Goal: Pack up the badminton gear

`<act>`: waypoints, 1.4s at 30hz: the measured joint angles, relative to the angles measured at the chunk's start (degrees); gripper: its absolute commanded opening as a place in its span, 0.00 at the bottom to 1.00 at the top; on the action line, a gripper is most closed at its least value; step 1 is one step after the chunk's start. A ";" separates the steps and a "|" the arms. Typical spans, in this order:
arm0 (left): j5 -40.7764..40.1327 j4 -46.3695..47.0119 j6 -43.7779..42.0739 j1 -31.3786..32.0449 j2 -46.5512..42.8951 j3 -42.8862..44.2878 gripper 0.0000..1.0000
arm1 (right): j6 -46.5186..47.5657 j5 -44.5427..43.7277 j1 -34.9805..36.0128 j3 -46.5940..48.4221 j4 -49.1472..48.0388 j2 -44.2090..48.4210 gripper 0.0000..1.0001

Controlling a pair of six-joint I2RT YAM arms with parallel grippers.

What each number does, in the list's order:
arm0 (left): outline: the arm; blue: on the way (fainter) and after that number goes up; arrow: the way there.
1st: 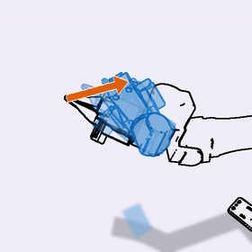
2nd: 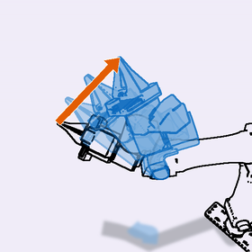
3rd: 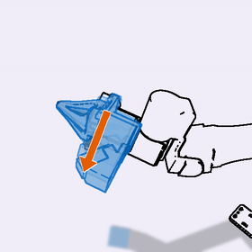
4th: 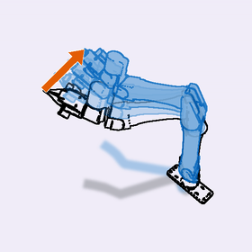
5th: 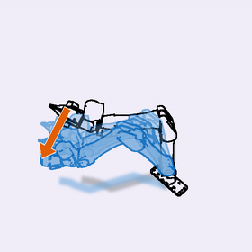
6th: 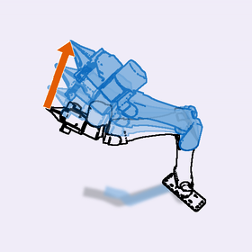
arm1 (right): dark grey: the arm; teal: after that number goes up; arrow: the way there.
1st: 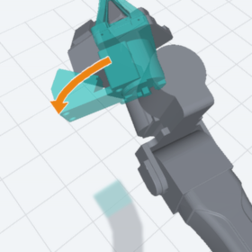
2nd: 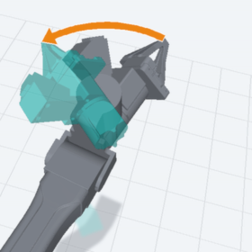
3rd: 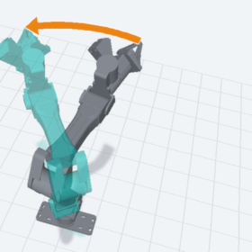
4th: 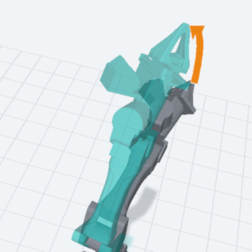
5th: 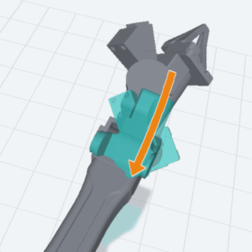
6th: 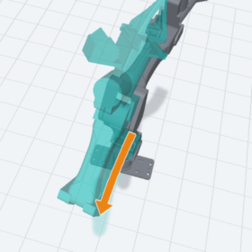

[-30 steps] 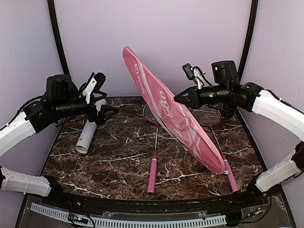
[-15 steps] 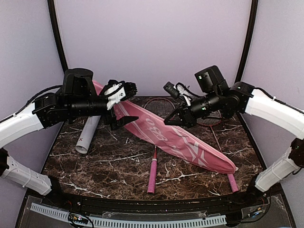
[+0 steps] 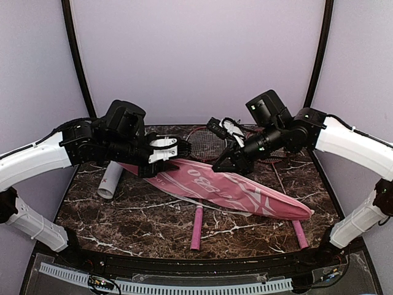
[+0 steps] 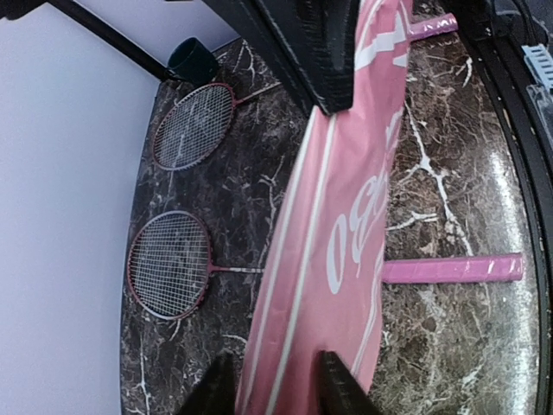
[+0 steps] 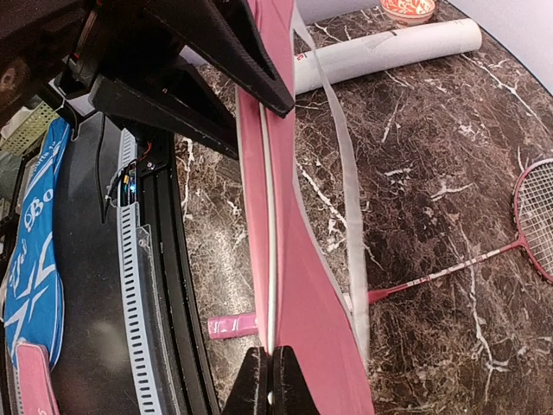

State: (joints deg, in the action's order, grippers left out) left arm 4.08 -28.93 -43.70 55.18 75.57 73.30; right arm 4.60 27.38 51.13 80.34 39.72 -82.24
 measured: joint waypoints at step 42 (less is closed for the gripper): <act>-9.18 22.53 74.34 -20.20 -5.29 -35.34 0.26 | -10.82 -12.22 -8.41 -9.81 -16.52 14.51 0.94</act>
State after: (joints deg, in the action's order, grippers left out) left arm -5.10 -6.39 30.63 34.98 70.28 37.95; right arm -6.22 15.16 42.72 70.52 23.20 -67.72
